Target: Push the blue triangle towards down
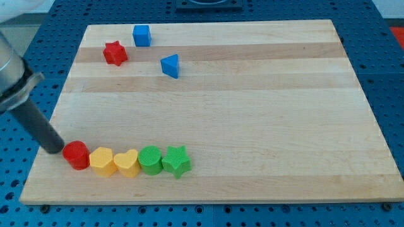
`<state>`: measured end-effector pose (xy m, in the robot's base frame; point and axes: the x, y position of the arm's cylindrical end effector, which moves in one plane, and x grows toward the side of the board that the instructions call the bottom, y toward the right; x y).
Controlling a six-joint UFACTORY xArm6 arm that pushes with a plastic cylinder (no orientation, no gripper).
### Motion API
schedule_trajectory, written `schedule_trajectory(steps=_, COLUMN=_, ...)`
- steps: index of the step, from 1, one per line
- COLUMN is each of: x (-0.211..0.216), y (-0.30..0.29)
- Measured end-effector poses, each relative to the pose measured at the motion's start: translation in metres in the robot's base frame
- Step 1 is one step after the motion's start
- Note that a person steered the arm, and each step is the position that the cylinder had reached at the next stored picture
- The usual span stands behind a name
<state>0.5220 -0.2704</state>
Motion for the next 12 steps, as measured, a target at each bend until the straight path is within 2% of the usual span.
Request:
schedule_trajectory(steps=1, x=-0.016, y=0.012)
schedule_trajectory(steps=3, x=0.023, y=0.02)
schedule_trajectory(steps=4, x=0.025, y=0.019)
schedule_trajectory(steps=5, x=0.005, y=0.015)
schedule_trajectory(steps=7, x=-0.119, y=0.012)
schedule_trajectory(steps=8, x=-0.17, y=0.049)
schedule_trajectory(steps=9, x=-0.187, y=0.108)
schedule_trajectory(steps=10, x=-0.187, y=0.198)
schedule_trajectory(steps=11, x=-0.164, y=0.297)
schedule_trajectory(steps=12, x=-0.14, y=0.36)
